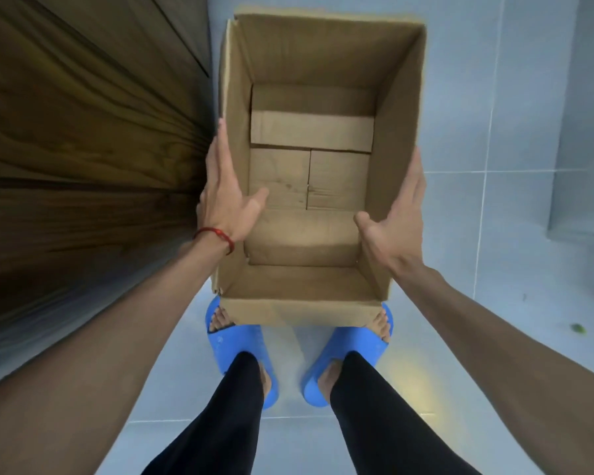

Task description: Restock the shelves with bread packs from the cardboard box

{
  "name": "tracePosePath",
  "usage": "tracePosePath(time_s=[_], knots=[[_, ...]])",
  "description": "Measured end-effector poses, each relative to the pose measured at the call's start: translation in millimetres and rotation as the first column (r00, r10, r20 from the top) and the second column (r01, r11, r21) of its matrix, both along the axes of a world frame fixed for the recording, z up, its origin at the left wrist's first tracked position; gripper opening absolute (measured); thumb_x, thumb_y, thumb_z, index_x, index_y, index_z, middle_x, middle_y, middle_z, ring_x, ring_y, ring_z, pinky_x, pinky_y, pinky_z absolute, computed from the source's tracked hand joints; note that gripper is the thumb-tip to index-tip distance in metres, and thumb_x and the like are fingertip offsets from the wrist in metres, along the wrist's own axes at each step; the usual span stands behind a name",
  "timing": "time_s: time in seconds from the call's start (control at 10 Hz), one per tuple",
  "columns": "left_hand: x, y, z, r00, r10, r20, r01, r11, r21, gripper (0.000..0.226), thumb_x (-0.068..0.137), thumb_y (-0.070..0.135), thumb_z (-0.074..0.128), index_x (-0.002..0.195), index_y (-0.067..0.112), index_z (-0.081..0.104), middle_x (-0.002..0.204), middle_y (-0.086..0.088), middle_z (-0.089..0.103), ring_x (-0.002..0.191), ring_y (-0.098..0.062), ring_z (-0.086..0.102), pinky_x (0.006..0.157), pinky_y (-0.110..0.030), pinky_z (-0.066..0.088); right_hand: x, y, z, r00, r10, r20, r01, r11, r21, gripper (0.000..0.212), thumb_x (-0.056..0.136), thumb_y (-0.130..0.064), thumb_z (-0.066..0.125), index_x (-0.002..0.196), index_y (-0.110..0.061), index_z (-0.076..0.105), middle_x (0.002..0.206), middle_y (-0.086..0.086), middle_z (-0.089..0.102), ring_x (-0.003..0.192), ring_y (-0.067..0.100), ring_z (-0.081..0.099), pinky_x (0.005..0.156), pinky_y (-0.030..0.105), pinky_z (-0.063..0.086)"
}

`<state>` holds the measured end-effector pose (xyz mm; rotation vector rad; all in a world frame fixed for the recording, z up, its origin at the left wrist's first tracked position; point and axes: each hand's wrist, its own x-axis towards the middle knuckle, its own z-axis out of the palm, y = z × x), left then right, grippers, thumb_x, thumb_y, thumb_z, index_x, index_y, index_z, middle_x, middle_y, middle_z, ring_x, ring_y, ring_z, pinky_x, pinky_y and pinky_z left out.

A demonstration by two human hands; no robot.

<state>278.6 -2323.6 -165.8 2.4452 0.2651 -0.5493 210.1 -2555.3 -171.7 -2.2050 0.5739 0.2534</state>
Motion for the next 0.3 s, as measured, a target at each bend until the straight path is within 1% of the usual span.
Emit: tracePosePath(time_s=[0.1,0.2,0.3], knots=[[-10,10,16,0.998,-0.013,-0.056,0.010,0.999,-0.044,0.108,0.084,0.022,0.072,0.158,0.033,-0.005,0.165,0.001,0.009,0.142,-0.031,0.036,0.110,-0.049,0.038,-5,-6,19,0.992,0.055,-0.113,-0.053,0.998,0.025,0.117,0.075,-0.015,0.070,0.165,-0.020,-0.005,0.172,0.000,0.006,0.157,0.023,0.019,0.120,0.052,0.037],[-37,20,48,0.995,-0.019,-0.099,0.008,0.995,-0.102,0.106,0.080,0.018,0.073,0.158,0.028,0.002,0.162,0.001,0.015,0.140,-0.028,0.039,0.112,-0.044,0.039,-23,-3,54,0.972,0.103,-0.213,-0.097,0.995,0.038,0.110,0.080,-0.015,0.070,0.166,-0.017,0.000,0.172,0.004,0.010,0.155,0.028,0.020,0.127,0.043,0.025],[-62,26,87,0.987,-0.017,-0.160,-0.008,0.988,-0.157,0.099,0.079,0.016,0.070,0.157,0.030,0.011,0.158,0.004,0.022,0.137,-0.023,0.042,0.111,-0.042,0.041,-41,11,100,0.959,0.111,-0.260,-0.105,0.994,0.036,0.096,0.087,-0.015,0.069,0.165,-0.016,0.013,0.169,0.006,0.020,0.153,0.027,0.026,0.121,0.030,0.022]])
